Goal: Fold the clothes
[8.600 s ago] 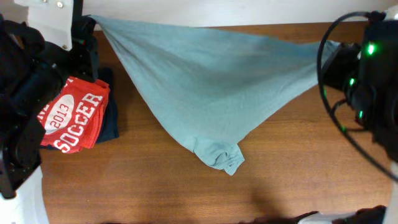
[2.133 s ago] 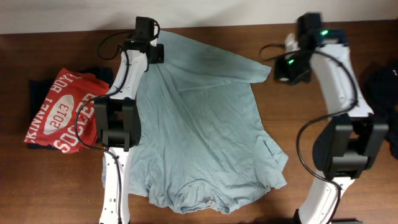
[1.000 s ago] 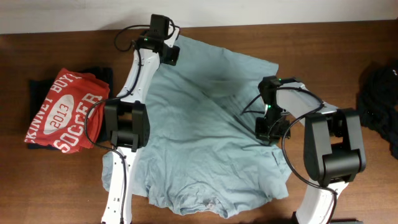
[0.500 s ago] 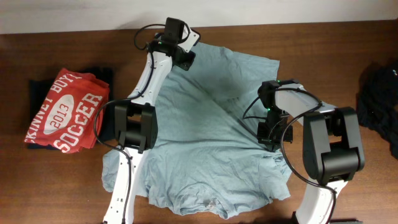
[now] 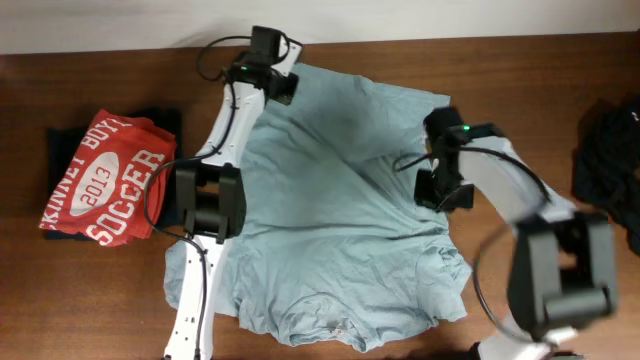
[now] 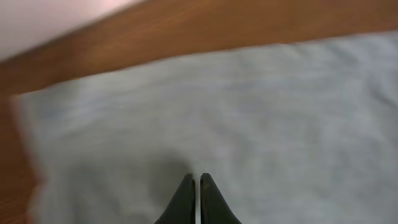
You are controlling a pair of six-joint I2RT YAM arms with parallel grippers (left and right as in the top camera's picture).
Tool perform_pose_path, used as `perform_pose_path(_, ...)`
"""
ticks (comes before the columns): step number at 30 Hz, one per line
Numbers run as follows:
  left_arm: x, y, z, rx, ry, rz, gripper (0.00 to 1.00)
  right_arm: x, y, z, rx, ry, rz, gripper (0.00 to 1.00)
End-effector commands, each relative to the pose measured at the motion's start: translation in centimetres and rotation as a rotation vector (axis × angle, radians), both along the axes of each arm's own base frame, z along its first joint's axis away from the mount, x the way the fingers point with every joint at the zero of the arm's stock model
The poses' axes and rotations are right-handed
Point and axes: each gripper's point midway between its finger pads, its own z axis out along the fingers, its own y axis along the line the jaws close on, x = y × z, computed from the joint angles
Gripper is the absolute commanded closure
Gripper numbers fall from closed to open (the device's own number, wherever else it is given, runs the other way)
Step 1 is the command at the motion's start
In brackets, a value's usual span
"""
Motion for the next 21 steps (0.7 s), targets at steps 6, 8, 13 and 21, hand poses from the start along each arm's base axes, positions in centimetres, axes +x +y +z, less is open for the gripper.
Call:
perform_pose_path(6,0.8,-1.9,3.0,-0.131,-0.039,-0.001,0.94,2.3,0.9,1.8,0.043,-0.129,0.018,0.94)
perform_pose_path(8,0.1,-4.6,4.2,-0.208,-0.03,-0.082,0.94,2.9,1.5,1.1,0.07,-0.135,0.038,0.96)
perform_pose_path(13,-2.7,-10.1,4.5,-0.268,0.009,-0.275,0.93,5.4,2.4,-0.3,0.109,-0.193,0.043,0.96)
perform_pose_path(21,-6.1,-12.9,0.8,-0.137,0.089,-0.406,0.95,7.5,3.7,-3.0,0.168,-0.221,0.059,0.96)
